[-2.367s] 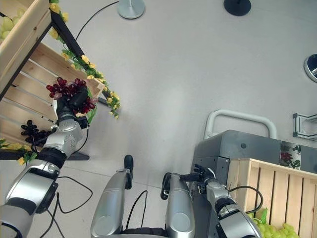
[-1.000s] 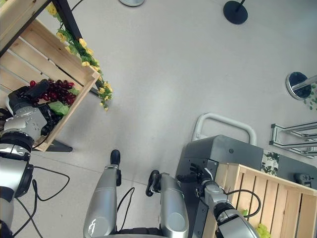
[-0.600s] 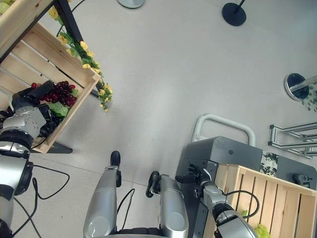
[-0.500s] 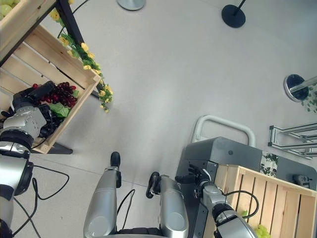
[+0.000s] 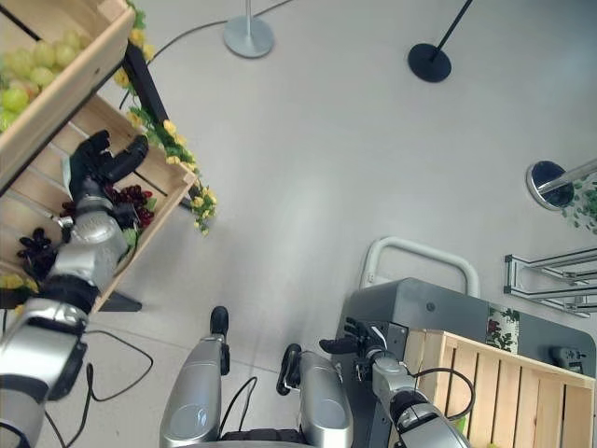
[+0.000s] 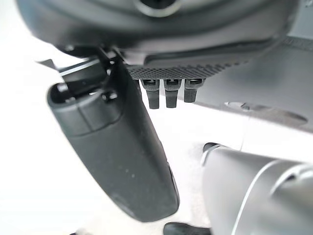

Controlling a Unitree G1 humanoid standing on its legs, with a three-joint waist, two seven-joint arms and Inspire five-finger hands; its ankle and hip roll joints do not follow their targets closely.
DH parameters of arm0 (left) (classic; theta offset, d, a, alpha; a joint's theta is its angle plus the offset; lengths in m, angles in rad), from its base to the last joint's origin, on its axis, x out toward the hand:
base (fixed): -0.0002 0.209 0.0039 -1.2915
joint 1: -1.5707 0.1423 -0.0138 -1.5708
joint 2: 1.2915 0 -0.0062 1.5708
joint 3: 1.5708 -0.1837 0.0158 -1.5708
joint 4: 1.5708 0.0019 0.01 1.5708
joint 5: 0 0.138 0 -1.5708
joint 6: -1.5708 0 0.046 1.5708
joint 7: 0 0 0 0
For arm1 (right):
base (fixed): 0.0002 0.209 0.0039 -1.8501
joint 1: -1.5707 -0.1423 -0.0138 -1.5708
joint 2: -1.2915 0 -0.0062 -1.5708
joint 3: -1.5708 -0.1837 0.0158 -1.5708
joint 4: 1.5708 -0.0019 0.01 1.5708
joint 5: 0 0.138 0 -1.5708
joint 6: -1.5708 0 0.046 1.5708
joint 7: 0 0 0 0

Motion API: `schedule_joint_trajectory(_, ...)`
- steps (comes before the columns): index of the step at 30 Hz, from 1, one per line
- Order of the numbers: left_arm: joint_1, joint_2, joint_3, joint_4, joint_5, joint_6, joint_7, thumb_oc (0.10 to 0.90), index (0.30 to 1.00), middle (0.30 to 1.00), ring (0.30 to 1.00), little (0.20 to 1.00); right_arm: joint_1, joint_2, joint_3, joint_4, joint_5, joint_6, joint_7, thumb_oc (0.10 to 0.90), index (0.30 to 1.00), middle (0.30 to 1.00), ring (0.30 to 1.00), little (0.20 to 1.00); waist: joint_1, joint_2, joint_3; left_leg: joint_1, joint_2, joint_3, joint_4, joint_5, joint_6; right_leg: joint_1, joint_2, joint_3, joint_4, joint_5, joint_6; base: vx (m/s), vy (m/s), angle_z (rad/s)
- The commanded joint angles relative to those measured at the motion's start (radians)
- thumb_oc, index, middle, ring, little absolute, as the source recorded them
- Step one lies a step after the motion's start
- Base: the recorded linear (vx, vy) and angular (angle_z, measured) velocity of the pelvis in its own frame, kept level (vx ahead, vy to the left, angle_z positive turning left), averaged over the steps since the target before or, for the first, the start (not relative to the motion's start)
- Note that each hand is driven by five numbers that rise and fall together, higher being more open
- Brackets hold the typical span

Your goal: Pick up the fruits from the basket on one side to the basket on the other side

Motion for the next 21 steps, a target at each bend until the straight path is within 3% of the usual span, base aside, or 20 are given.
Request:
schedule_joint_trajectory(1, 0.040, -0.046, 0.036, -0.066, 0.114, -0.140, 0.055, 0.800, 0.900, 0.900, 0.900, 0.900, 0.055, -0.042, -0.040, -0.002, 0.007, -0.026, 0.001, 0.800, 0.900, 0.900, 0.900, 0.900, 0.004, 0.045, -0.131, 0.128, -0.009, 0.023, 0.018, -0.133, 0.021, 0.012, -0.012, 0.064, -0.202, 0.225, 0.013, 0.16, 0.021, -0.04)
schedule_joint_trajectory(5, 0.156, -0.169, -0.007, -0.130, 0.203, -0.150, 0.048, 0.800, 0.900, 0.900, 0.900, 0.900, 0.086, -0.031, -0.061, -0.002, 0.010, -0.016, -0.004, 0.800, 0.900, 0.900, 0.900, 0.900, 0.006, 0.062, -0.197, 0.213, -0.013, 0.019, -0.086, -0.105, 0.010, 0.096, -0.014, 0.071, -0.308, 0.260, 0.029, 0.15, 0.002, -0.07)
schedule_joint_trajectory(12, 0.258, -0.253, -0.089, -0.196, 0.260, -0.123, -0.060, 0.800, 0.900, 0.900, 0.900, 0.900, 0.125, -0.014, -0.098, -0.007, 0.038, -0.035, -0.011, 0.800, 0.900, 0.900, 0.900, 0.900, 0.000, 0.077, -0.274, 0.288, -0.006, 0.023, -0.200, -0.075, -0.004, 0.158, -0.016, 0.077, -0.412, 0.310, 0.045, 0.09, -0.025, 0.00)
schedule_joint_trajectory(21, 0.408, -0.297, -0.143, -0.162, 0.187, -0.109, -0.213, 0.800, 0.900, 0.900, 0.900, 0.900, 0.183, 0.013, -0.139, -0.188, 0.172, -0.177, -0.007, 0.800, 0.900, 0.900, 0.900, 0.900, -0.029, 0.087, -0.318, 0.339, 0.008, 0.048, -0.320, -0.029, -0.025, 0.191, -0.002, 0.082, -0.511, 0.359, 0.056, 0.02, -0.041, -0.11)
